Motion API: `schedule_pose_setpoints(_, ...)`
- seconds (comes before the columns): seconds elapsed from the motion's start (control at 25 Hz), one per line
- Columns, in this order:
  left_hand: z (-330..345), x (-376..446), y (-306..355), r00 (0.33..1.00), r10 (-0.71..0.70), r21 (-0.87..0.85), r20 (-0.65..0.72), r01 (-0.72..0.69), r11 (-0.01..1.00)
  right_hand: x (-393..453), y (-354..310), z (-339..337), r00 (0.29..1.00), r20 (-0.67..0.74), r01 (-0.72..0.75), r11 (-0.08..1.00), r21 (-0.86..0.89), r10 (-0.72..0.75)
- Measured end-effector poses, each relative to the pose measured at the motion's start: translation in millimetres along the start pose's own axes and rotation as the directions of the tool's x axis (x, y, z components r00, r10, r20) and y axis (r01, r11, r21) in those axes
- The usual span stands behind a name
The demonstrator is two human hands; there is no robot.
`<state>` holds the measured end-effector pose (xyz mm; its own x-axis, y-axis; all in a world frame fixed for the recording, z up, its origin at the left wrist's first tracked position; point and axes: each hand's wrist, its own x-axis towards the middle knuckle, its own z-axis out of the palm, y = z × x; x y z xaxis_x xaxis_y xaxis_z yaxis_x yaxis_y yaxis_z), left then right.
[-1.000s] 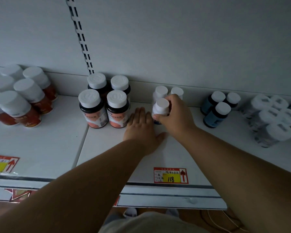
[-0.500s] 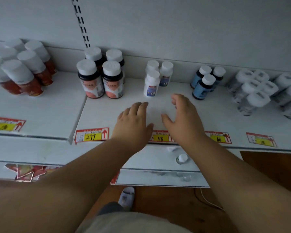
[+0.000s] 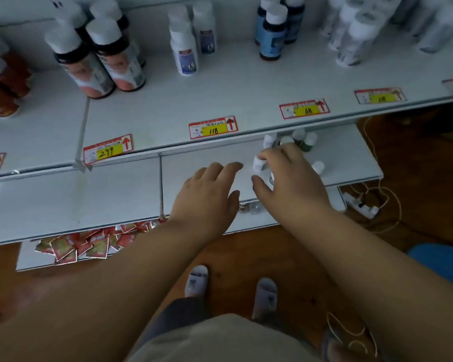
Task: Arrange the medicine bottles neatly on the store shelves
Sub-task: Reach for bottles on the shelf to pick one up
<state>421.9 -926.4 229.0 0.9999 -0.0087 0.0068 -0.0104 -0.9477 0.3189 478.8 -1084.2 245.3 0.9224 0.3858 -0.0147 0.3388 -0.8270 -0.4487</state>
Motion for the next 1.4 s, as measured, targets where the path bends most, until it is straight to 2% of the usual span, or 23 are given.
schedule_pose_setpoints(0.24, 94.1, 44.0, -36.6, 0.986, 0.129, -0.032, 0.104, -0.126, 0.991, 2.2, 44.3, 108.2, 0.968, -0.147, -0.181, 0.971, 0.155, 0.204)
schedule_pose_setpoints(0.4, 182.9, 87.0, -62.8, 0.989, 0.091, -0.056, 0.119, -0.084, 0.995, 41.5, 99.1, 206.3, 0.897, -0.144, -0.346, 0.867, 0.359, 0.418)
schedule_pose_setpoints(0.68, 288.4, 129.0, -111.0, 0.997, 0.038, -0.074, 0.063, -0.033, 0.997, 110.4, 169.0, 338.2, 0.840, -0.155, -0.396, 0.783, 0.479, 0.520)
schedule_pose_setpoints(0.8, 300.7, 137.9, -126.6, 0.999, 0.039, -0.107, 0.027, -0.036, 0.994, 148.8, 168.8, 366.1, 0.782, -0.205, -0.421, 0.742, 0.522, 0.588)
schedule_pose_setpoints(1.0, 300.2, 143.6, -156.7, 0.999, 0.033, -0.089, 0.015, -0.032, 0.996, 216.9, 167.2, 382.1, 0.597, -0.209, -0.451, 0.539, 0.711, 0.775)
schedule_pose_setpoints(1.08, 298.2, 144.5, -165.8, 1.000, 0.024, -0.082, 0.019, -0.023, 0.996, 236.3, 172.2, 384.9, 0.540, -0.221, -0.465, 0.507, 0.725, 0.812)
schedule_pose_setpoints(1.12, 297.0, 144.6, -167.4, 1.000, 0.015, -0.089, 0.018, -0.013, 0.996, 240.4, 173.6, 385.0, 0.537, -0.244, -0.453, 0.519, 0.725, 0.808)
schedule_pose_setpoints(1.2, 294.7, 142.5, -168.4, 0.999, -0.037, -0.176, -0.005, 0.036, 0.984, 233.7, 169.4, 380.4, 0.577, -0.237, -0.355, 0.502, 0.789, 0.781)
schedule_pose_setpoints(1.24, 291.8, 137.3, -165.3, 0.996, -0.088, -0.244, -0.003, 0.084, 0.966, 220.2, 162.5, 376.3, 0.610, -0.174, -0.299, 0.428, 0.853, 0.773)
schedule_pose_setpoints(1.28, 287.3, 130.4, -159.4, 0.990, -0.139, -0.312, 0.005, 0.134, 0.941, 202.5, 154.9, 367.9, 0.641, -0.079, -0.248, 0.304, 0.920, 0.763)
schedule_pose_setpoints(1.36, 272.2, 112.8, -140.6, 0.980, -0.197, -0.402, 0.024, 0.189, 0.896, 158.3, 139.0, 337.7, 0.707, 0.211, -0.208, -0.086, 0.974, 0.675)
schedule_pose_setpoints(1.4, 261.0, 100.8, -128.6, 0.976, -0.212, -0.426, 0.041, 0.210, 0.880, 134.1, 130.8, 318.4, 0.732, 0.352, -0.223, -0.283, 0.933, 0.584)
